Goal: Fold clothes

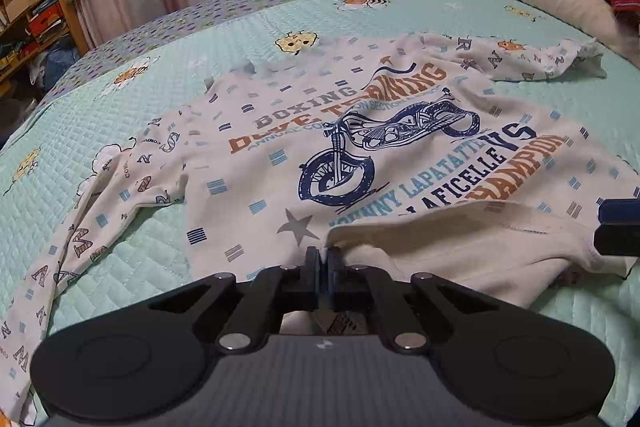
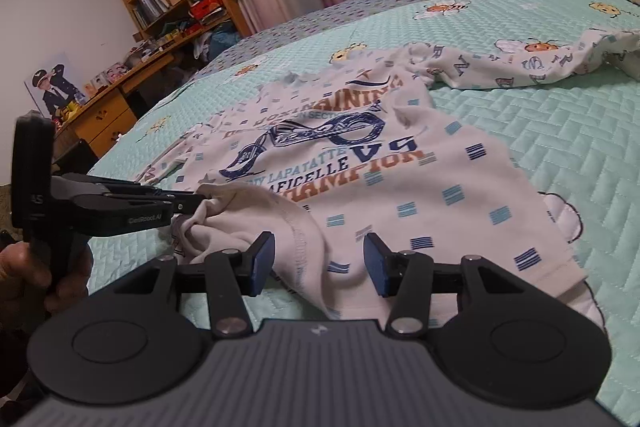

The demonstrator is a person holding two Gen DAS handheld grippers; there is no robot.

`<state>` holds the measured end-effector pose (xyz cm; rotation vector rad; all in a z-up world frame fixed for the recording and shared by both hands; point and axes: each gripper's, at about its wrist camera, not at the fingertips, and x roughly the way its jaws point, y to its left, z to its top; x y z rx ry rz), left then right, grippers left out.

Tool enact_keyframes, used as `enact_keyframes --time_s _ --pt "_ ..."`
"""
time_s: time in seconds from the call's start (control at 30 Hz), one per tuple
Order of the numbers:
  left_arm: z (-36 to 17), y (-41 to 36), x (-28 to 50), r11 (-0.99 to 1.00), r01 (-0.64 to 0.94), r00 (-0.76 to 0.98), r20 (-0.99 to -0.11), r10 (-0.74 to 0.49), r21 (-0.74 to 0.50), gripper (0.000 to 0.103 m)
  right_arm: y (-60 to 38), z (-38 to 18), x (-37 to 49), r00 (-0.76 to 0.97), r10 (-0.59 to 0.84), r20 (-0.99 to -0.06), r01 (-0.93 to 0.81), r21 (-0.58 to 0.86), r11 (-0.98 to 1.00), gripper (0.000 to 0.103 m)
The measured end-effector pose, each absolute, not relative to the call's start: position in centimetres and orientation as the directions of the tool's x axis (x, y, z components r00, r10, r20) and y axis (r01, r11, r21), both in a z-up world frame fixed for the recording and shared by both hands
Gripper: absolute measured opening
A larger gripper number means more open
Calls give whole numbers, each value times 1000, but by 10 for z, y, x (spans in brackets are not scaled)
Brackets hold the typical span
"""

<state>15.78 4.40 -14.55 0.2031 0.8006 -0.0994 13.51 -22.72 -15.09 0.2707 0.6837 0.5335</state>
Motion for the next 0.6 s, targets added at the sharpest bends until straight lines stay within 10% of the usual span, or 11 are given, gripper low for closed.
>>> enact_keyframes --time_s 0.37,0.6 --pt "-38 119 57 991 -112 820 -556 133 72 3 -241 -132 125 691 520 -502 -364 381 850 52" --pt "-45 139 32 990 -131 782 -608 138 56 3 -242 -130 116 700 479 -530 -359 318 877 58"
